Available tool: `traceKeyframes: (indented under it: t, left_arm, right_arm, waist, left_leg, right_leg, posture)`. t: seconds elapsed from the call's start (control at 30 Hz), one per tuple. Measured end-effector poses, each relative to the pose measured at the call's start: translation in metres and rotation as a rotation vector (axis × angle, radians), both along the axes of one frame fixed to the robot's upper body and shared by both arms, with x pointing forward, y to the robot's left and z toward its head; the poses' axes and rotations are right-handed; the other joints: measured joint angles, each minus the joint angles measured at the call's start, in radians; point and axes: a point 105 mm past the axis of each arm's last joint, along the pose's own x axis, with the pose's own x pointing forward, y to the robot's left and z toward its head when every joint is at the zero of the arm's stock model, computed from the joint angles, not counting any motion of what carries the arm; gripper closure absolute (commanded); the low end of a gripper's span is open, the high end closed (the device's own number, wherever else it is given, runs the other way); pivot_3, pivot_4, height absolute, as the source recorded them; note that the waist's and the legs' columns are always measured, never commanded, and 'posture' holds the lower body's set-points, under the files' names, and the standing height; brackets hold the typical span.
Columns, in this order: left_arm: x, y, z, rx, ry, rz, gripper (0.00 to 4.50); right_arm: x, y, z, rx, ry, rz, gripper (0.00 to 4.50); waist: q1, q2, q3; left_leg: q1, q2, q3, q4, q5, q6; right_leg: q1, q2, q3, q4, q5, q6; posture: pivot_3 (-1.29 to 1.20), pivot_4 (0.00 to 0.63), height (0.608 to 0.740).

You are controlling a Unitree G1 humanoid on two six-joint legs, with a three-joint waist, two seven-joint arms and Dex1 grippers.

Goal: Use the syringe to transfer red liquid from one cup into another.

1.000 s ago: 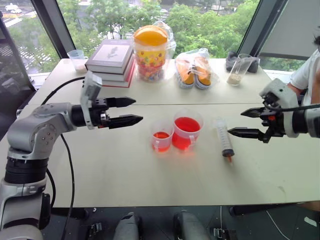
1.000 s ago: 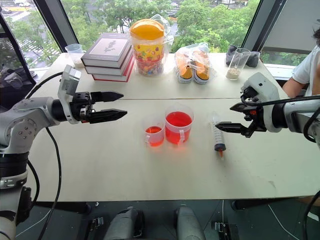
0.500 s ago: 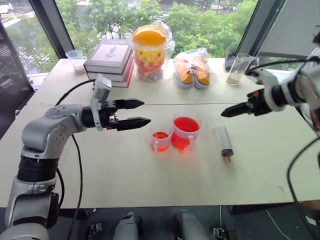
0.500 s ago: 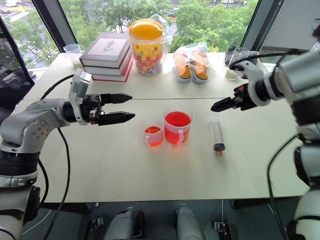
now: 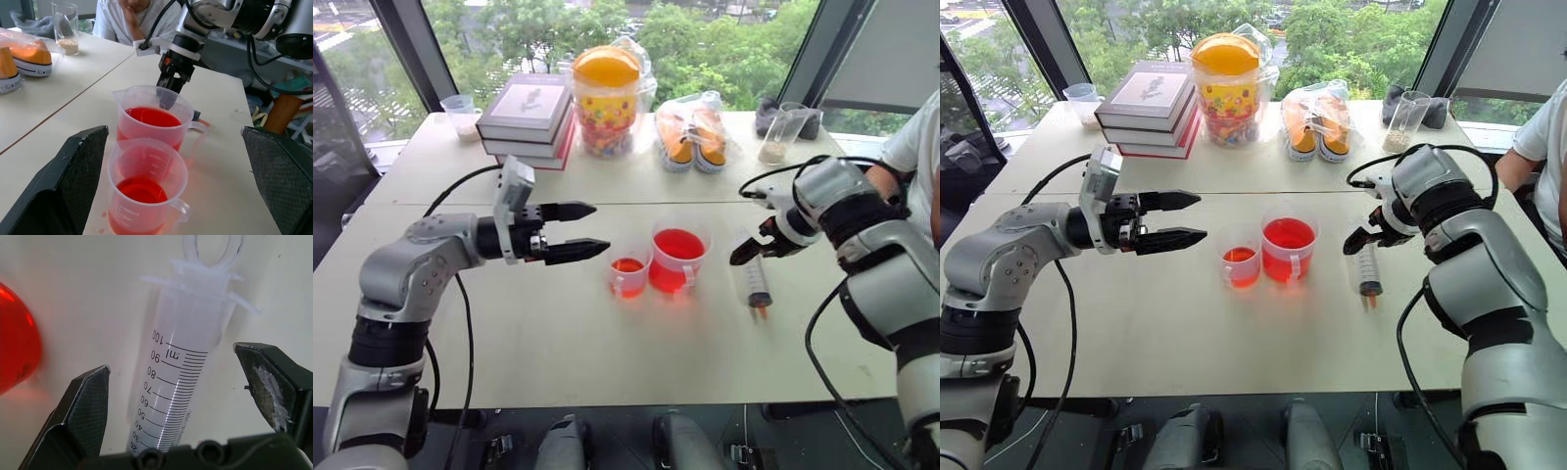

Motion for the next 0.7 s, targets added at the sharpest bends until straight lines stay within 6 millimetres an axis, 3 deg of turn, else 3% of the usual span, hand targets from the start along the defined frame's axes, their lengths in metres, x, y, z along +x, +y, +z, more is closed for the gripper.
traceKeyframes:
  t: [0.03,0.1,0.27,0.3,0.57,0.7]
  left_arm:
    - [0.000,0.001,0.000,0.000,-0.001,0.005,0.00]
    - [0.001,0.002,0.000,-0.002,-0.002,0.016,0.00]
    - [0.001,0.004,0.001,-0.007,-0.005,0.024,0.00]
    - [0.001,0.003,0.002,-0.007,-0.007,0.024,0.00]
    - [0.003,0.002,0.007,-0.011,-0.021,0.019,0.00]
    - [0.005,0.002,0.011,-0.013,-0.028,0.012,0.00]
  right_arm:
    - [0.000,0.001,-0.003,-0.004,0.007,0.003,0.06]
    - [0.001,0.003,-0.007,-0.016,0.016,0.011,0.60]
    - [0.003,0.002,-0.010,-0.029,0.014,0.005,2.89]
    - [0.003,0.003,-0.010,-0.031,0.014,0.008,3.10]
    - [0.005,0.000,-0.005,-0.018,-0.027,-0.009,3.12]
    - [0.018,-0.015,0.041,-0.035,-0.299,0.028,3.12]
  waist:
    - [0.000,0.000,0.000]
    - [-0.001,0.000,0.000]
    - [-0.002,0.000,0.000]
    - [-0.003,0.000,0.000]
    - [0.000,0.000,0.000]
    - [0.005,0.000,0.000]
  left_leg:
    - [0.000,0.000,0.000,0.000,0.000,0.000]
    - [0.000,0.000,0.000,0.000,0.000,0.000]
    - [0.003,0.000,0.000,0.000,0.000,0.000]
    - [0.003,0.000,0.000,0.000,0.000,0.000]
    - [0.003,0.000,-0.001,0.000,0.000,-0.001]
    - [0.001,0.000,-0.001,-0.001,0.000,-0.001]
  right_leg:
    - [0.000,0.000,0.000,0.000,0.000,0.000]
    - [0.000,0.000,0.000,0.000,0.000,0.000]
    - [0.003,0.000,0.000,0.000,0.000,0.000]
    - [0.003,0.000,0.000,0.000,0.000,0.000]
    - [0.004,0.000,0.000,0.000,0.000,0.000]
    - [0.002,0.000,-0.001,-0.001,0.000,0.000]
  posture:
    - [0.00,0.150,0.740]
    - [0.00,0.150,0.740]
    - [0.00,0.150,0.740]
    - [0.00,0.150,0.740]
    - [0.00,0.150,0.740]
    - [0.00,0.150,0.740]
